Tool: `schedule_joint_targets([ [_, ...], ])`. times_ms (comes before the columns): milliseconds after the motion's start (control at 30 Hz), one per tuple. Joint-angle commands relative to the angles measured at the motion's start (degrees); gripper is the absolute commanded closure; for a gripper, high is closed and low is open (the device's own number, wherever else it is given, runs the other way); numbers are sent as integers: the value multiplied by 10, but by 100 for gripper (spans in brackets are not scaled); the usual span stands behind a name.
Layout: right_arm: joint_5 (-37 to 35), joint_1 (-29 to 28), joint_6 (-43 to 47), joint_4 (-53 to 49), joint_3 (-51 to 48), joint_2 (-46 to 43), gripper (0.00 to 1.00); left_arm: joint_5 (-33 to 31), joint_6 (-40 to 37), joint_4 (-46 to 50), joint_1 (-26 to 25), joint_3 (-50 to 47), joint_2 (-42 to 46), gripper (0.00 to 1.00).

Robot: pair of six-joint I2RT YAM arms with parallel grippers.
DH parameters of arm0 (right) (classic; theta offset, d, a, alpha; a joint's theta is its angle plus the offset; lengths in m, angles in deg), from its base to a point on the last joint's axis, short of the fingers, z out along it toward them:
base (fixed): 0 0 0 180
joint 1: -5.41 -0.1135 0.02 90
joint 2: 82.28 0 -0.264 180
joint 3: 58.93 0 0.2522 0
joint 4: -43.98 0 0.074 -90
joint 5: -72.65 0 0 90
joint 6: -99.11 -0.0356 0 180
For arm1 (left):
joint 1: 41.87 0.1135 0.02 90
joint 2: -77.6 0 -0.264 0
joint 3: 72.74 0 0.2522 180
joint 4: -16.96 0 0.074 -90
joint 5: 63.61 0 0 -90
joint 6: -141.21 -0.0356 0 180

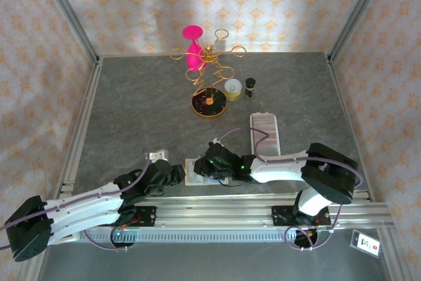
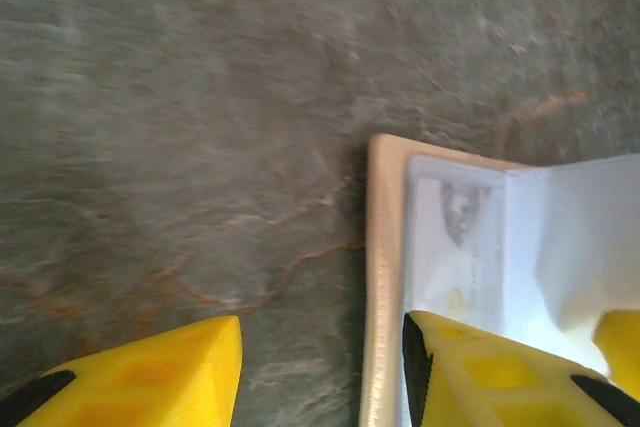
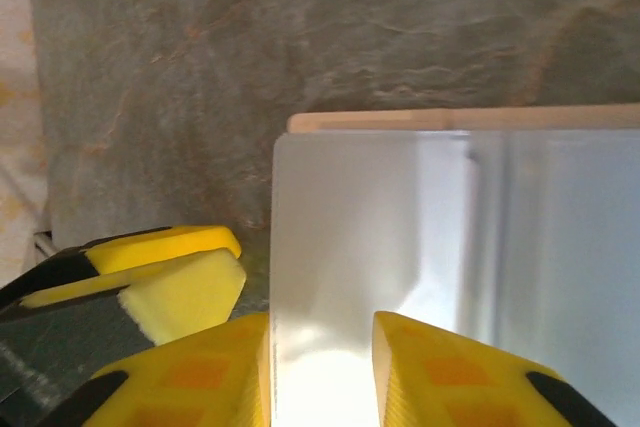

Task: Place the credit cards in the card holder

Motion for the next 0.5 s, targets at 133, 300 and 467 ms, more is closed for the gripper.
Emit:
schedule_joint_targets([
  [133,36,-4,3,55,48,62,63,-90,34,115,-3,10,74,50],
  [300,11,-2,26,60,60,43,66,-100,27,139,-3,20,104,50],
  [467,-47,16,129,-20,73,-52,70,-93,8,131,-3,37,102,51],
])
